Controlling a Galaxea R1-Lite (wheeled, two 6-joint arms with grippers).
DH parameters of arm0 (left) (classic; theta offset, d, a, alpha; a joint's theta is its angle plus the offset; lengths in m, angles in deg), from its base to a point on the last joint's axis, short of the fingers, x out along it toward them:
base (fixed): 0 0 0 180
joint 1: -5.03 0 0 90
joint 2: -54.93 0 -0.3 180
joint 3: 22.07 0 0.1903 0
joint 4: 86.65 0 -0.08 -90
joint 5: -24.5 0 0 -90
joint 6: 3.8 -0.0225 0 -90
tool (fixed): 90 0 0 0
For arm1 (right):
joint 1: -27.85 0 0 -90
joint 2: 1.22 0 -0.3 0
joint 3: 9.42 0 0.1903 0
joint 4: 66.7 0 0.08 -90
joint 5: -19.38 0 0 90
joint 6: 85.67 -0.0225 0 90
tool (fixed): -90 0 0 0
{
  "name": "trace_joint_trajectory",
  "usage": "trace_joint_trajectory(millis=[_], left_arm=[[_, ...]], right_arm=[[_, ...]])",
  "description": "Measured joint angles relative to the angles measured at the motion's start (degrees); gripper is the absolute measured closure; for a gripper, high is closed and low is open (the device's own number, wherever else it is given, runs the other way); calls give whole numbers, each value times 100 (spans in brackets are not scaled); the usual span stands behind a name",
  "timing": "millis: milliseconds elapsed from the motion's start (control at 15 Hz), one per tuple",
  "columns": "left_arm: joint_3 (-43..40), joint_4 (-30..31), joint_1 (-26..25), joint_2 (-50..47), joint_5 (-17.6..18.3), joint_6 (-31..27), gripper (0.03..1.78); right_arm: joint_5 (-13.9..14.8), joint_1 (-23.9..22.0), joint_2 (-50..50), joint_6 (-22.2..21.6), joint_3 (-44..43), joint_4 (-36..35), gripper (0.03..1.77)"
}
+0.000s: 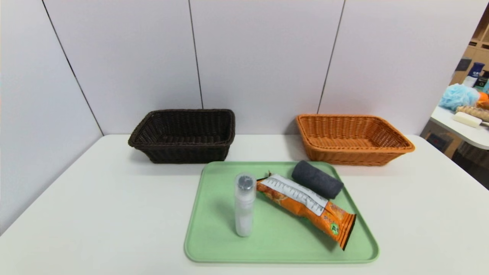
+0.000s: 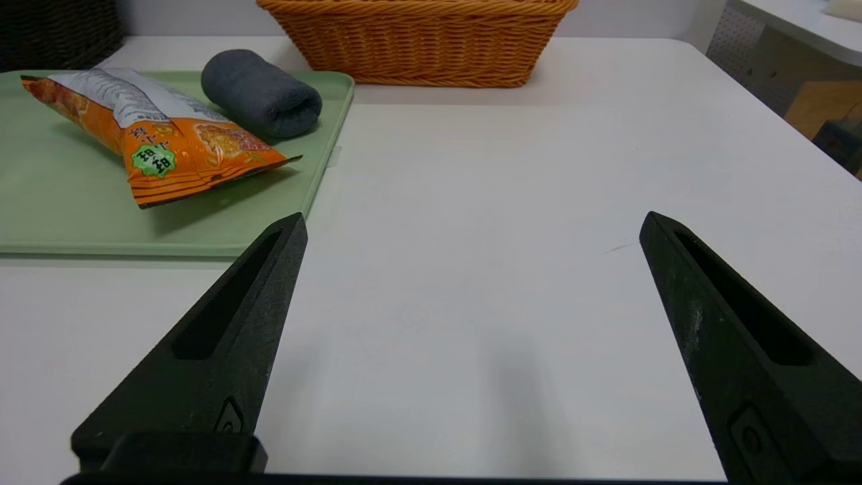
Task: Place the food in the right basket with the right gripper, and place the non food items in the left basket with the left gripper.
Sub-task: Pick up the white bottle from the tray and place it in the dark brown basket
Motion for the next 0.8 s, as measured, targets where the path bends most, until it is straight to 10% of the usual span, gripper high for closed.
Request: trace_joint_trajectory(millis=[800], left_arm=[[0,-2,0,0,0,-20,12]], right_arm=[[0,0,0,7,0,2,9]])
